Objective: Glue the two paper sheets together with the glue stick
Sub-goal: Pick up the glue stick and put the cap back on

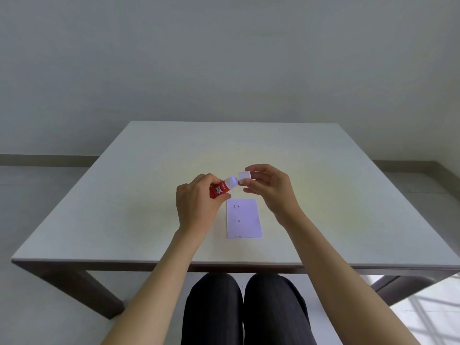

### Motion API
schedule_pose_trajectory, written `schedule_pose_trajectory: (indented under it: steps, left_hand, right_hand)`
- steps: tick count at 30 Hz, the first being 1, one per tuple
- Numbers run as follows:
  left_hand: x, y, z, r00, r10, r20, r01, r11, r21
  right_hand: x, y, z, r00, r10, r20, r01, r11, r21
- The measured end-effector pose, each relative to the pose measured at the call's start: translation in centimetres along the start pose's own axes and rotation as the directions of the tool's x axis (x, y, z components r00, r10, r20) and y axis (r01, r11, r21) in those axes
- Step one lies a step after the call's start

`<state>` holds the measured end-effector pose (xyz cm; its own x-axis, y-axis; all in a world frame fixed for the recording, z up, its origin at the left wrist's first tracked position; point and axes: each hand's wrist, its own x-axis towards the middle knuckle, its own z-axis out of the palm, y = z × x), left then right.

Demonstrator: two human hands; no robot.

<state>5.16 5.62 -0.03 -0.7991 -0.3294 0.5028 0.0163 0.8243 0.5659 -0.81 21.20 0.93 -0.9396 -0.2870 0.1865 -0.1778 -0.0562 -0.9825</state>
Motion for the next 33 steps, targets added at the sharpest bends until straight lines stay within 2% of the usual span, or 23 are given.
schedule_pose_trajectory:
  steps: [4, 9, 10, 12, 13, 14, 15, 17, 18, 19, 22, 23, 25, 26, 27, 30, 31, 33]
  left_hand:
    - [-0.1, -0.2, -0.2, 0.999, 0.054, -0.009, -0.053, 0.997, 0.050]
    - [0.0, -0.6, -0.5, 0.993, 0.116, 0.003, -0.115, 0.982, 0.147]
    - [-0.1, -0.7, -0.6, 0.993, 0.122, 0.005, -0.121, 0.979, 0.161]
    - [-0.3, -0.9, -0.6, 0.990, 0.139, 0.012, -0.139, 0.974, 0.178]
    - [-0.3, -0.9, -0.6, 0.989, 0.150, 0.019, -0.151, 0.971, 0.184]
    - [-0.3, -0.9, -0.7, 0.988, 0.155, 0.021, -0.157, 0.969, 0.189]
    - [-0.2, -0.9, -0.7, 0.988, 0.153, 0.016, -0.154, 0.970, 0.190]
    - [0.2, -0.9, -0.9, 0.990, 0.144, 0.003, -0.142, 0.973, 0.182]
    - [0.3, -0.9, -1.0, 0.989, 0.147, 0.009, -0.146, 0.972, 0.181]
    - [0.3, -0.9, -1.0, 0.987, 0.157, 0.021, -0.159, 0.970, 0.185]
    - [-0.1, -1.0, -0.7, 0.983, 0.183, 0.032, -0.185, 0.960, 0.210]
    - [-0.1, -1.1, -0.6, 0.984, 0.179, 0.025, -0.180, 0.961, 0.208]
    - [0.1, -1.4, -0.7, 0.987, 0.162, 0.008, -0.160, 0.967, 0.196]
    - [0.3, -1.5, -0.7, 0.987, 0.157, 0.011, -0.156, 0.968, 0.194]
    - [0.4, -1.6, -0.7, 0.987, 0.162, 0.021, -0.163, 0.967, 0.198]
    - [0.4, -1.5, -0.1, 0.982, 0.184, 0.041, -0.188, 0.960, 0.208]
    - [0.7, -1.6, 0.2, 0.986, 0.165, 0.035, -0.169, 0.967, 0.190]
    - [1.7, -2.1, 0.6, 0.998, 0.061, 0.003, -0.061, 0.991, 0.115]
  right_hand:
    - [-0.3, 0.1, 0.3, 0.999, -0.028, 0.044, 0.032, 0.996, -0.088]
    - [-0.5, 0.0, 1.4, 0.983, -0.132, 0.129, 0.169, 0.924, -0.344]
    - [-0.6, -0.1, 1.8, 0.985, -0.121, 0.122, 0.163, 0.887, -0.431]
    - [-0.3, 0.5, 2.5, 0.991, -0.121, 0.055, 0.125, 0.717, -0.686]
    - [-0.3, 0.5, 2.7, 0.991, -0.131, 0.018, 0.099, 0.643, -0.759]
    - [-0.4, 0.3, 2.6, 0.989, -0.149, 0.012, 0.106, 0.639, -0.762]
    - [-0.5, 0.2, 2.4, 0.987, -0.149, 0.056, 0.145, 0.705, -0.694]
    - [-0.5, 0.0, 2.0, 0.961, -0.162, 0.226, 0.260, 0.810, -0.525]
    - [-0.7, -0.1, 2.0, 0.948, -0.173, 0.268, 0.294, 0.803, -0.519]
    - [-0.6, 0.2, 2.1, 0.954, -0.161, 0.252, 0.280, 0.777, -0.564]
    - [-0.2, 0.2, 2.5, 0.983, -0.150, 0.108, 0.174, 0.557, -0.812]
    - [-0.3, -0.1, 2.4, 0.978, -0.162, 0.130, 0.200, 0.578, -0.791]
    - [-0.3, -0.6, 1.8, 0.953, -0.163, 0.255, 0.293, 0.703, -0.648]
    - [-0.2, -1.0, 1.6, 0.942, -0.157, 0.298, 0.316, 0.719, -0.619]
    - [-0.2, -1.3, 1.7, 0.942, -0.145, 0.302, 0.317, 0.678, -0.663]
    - [0.1, -1.6, 2.2, 0.981, -0.108, 0.164, 0.195, 0.444, -0.875]
    - [0.0, -1.8, 2.3, 0.986, -0.111, 0.122, 0.159, 0.457, -0.875]
    - [-0.1, -2.0, 2.0, 0.992, -0.118, 0.046, 0.109, 0.619, -0.778]
